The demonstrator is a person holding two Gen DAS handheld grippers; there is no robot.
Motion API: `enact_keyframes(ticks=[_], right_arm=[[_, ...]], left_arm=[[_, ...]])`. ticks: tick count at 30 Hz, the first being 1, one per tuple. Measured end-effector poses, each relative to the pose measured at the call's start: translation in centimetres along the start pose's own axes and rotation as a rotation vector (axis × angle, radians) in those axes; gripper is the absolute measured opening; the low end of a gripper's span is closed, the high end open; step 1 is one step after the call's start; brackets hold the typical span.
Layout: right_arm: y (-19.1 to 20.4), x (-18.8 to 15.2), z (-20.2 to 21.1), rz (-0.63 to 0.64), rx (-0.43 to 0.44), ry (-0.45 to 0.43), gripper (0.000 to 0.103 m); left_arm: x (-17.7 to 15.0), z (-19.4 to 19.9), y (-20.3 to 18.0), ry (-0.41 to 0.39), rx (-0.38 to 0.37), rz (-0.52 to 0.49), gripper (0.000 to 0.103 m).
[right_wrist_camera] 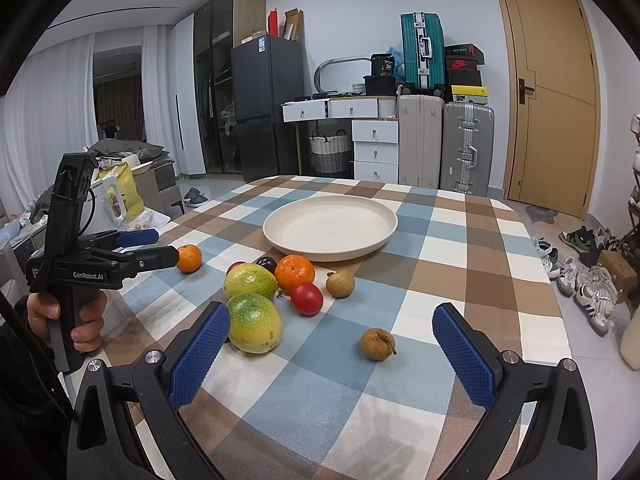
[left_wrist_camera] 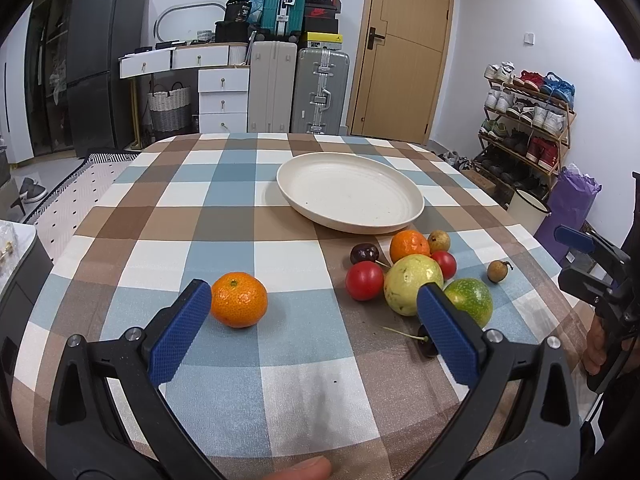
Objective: Organize fruits
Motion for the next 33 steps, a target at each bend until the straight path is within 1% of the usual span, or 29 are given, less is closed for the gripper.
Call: enact_keyframes(ticks=[3,7,12,21,33], right_arm=[[0.0,0.0,0.0,-0.002,-0.001,0.002,0.103],[0.8,-0.9,-0.6,-0.003,-0.006,0.018,0.103],[-0.1,-0.4,-1.1,-0.011,-0.007,0.041,0.103],[-0.6,-0.3,-1.3,-0.034,-0.018,0.069,0.103],[-0.8,-0.2,-1.5,-0.038,-0.046,0.099,0.103]], left_arm=[[0.0,0.0,0.0,0.000,0.000,0.003,0.102],[0.0,0.2,-0.1,0.002,0.002,0.007,0.102],[-0.1,0.2,0.0,0.003,0.005,0.006,0.102],[-0.2,-0.5,0.3,0.025,0.018,0.014,0.102],[-0.2,-0.5,0.1,0.025,0.025,0.001,0.102]])
Point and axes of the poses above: each gripper's, at about its wrist camera, not at the fingertips, and z roughly against the way its jaws point, y to its left, x to its top, the point moved 1 cm from there along -z, roughly the way its jaws point, and after that the axes turned 5 degrees about x, right-handed, at the moved point
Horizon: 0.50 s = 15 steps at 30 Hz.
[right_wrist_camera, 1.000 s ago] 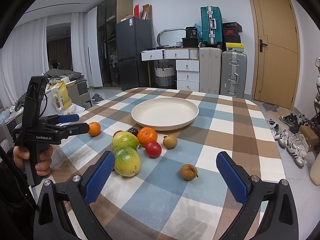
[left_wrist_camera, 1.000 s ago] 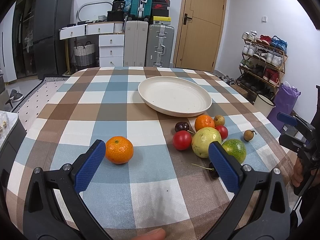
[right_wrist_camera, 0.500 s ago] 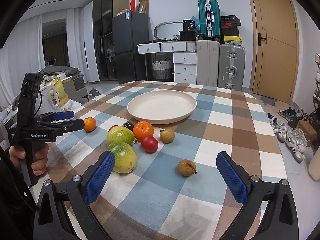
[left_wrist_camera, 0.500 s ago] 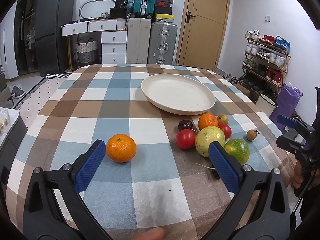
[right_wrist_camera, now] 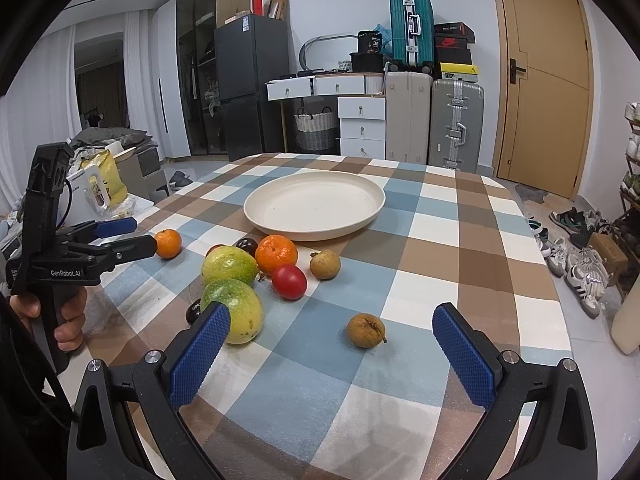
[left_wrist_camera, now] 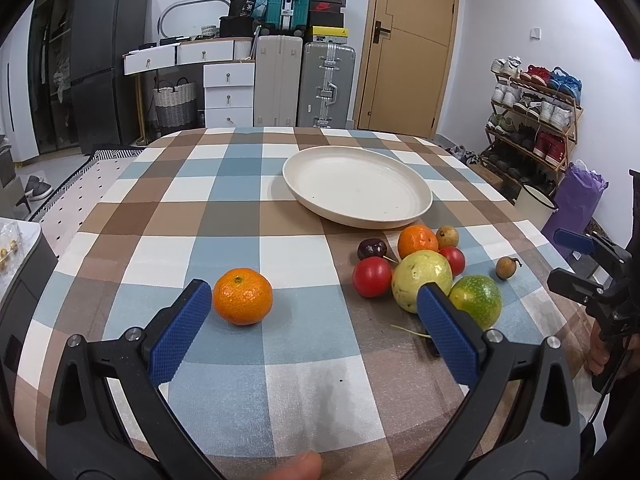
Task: Organize fruits
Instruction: 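Grasp the mandarin with the left tool while the right tool grasps the brown pear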
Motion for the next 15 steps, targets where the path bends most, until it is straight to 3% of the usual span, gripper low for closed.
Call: enact_keyframes(ticks=[8,15], right_arm=[[-0.6,0.2,-1.4,-0.028,-0.032,0.068,0.103],[-0.9,0.4,-2.8,-0.047,-0.049,0.140,0.103]], left_arm=[[0.1,-0.7,0.7,0.035,0.004,0.034,0.102],[0.4,-2.5,1.9,0.109,0.063,0.051,0.102]])
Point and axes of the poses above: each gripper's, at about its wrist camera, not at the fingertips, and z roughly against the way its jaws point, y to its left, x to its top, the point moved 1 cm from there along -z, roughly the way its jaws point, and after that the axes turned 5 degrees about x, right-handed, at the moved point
